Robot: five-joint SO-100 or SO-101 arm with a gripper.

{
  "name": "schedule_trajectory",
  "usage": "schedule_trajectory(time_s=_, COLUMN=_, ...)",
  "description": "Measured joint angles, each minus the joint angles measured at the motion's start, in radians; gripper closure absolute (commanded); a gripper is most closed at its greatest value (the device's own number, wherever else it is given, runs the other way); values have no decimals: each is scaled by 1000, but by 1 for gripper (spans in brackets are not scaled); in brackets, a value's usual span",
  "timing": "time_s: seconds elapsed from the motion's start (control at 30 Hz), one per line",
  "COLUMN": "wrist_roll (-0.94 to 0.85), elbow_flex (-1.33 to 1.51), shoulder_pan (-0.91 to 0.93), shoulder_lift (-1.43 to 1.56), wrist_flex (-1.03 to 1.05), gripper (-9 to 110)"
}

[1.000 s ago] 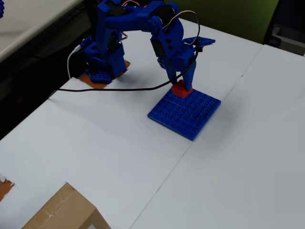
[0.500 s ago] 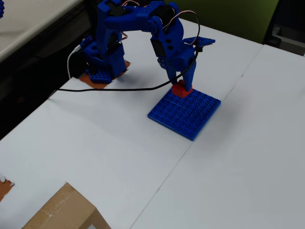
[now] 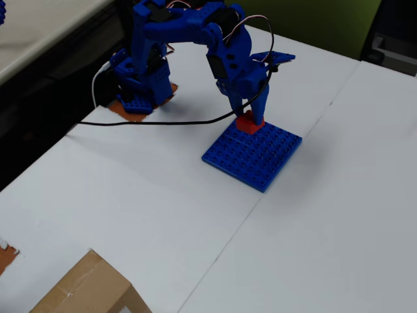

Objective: Pick up the 2x2 red block and go up the 8x8 blue block.

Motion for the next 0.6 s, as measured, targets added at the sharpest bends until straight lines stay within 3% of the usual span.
schedule_trajectory(time_s=0.6, wrist_roll=0, elbow_flex=87, shoulder_pan=0, shoulder_lift=44, wrist_flex=-67, gripper=101)
